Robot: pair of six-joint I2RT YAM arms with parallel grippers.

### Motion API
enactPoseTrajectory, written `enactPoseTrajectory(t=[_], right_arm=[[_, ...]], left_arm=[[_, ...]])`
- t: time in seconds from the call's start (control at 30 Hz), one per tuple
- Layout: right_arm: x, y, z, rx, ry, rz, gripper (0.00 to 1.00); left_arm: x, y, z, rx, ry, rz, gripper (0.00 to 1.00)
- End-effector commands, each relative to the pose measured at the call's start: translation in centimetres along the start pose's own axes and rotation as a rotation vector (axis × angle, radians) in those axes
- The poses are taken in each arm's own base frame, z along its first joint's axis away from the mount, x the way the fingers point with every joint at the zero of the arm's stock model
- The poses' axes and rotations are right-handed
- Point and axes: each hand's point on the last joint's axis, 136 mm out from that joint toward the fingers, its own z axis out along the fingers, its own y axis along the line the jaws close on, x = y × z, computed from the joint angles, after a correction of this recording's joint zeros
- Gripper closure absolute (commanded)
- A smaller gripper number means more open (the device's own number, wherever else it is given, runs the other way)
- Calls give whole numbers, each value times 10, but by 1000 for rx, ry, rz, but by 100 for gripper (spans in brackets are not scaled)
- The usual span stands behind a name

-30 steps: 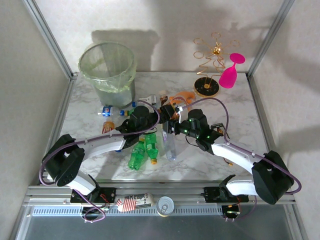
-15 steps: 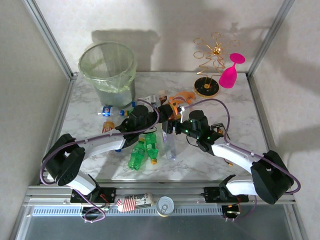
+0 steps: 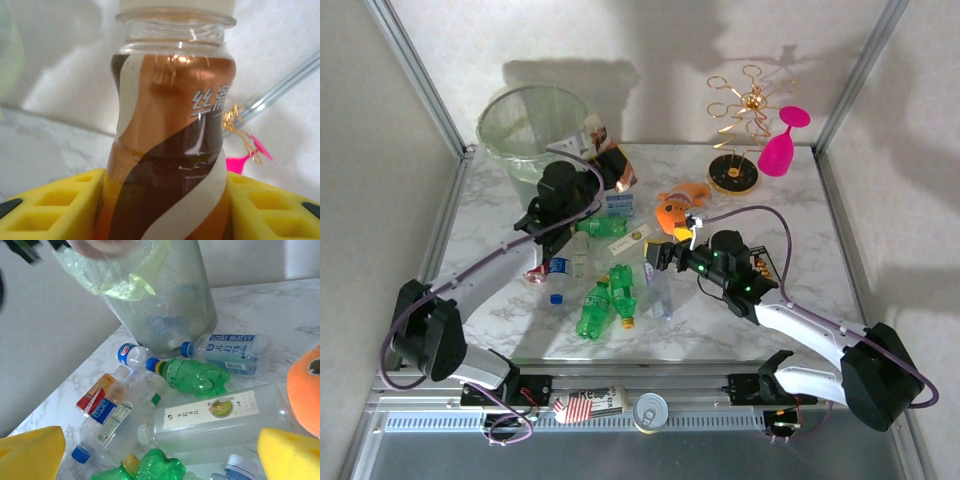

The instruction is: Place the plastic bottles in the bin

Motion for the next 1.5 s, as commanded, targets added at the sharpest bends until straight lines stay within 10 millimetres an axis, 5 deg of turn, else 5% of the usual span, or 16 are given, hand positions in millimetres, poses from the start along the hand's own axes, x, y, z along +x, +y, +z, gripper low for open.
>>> enactPoseTrajectory(t=[0.0,0.2,0.43,0.6,0.9,0.97,1.1,1.17,1.47], right_arm=[[-13,-5,-3,42,-68,26,1],[-19,-27,-3,145,-118,101,1],[-18,-32,-6,157,-140,103,1],[-15,-31,-3,162,-87,82,1],[-10,-30,-6,160,-62,76,1],[-8,-31,-7,165,-61,76,1],[-7,-33,-10,169,-64,70,1],[-7,-32,-11,169,-64,67,1],[4,-36,1,175,-10,82,1]], left_arm=[[-67,-4,-23,-87,-167,170,61],[-134,25,-40,-257,-327,322,71],[-171,89,-17,-427,-286,377,90],[-165,135,13,-489,-180,359,100],[-134,206,42,-585,-71,289,100],[-129,214,45,-588,-53,265,87],[-127,218,48,-592,-50,235,17],[-133,212,49,-581,-60,228,3],[-157,159,40,-449,-97,231,0]])
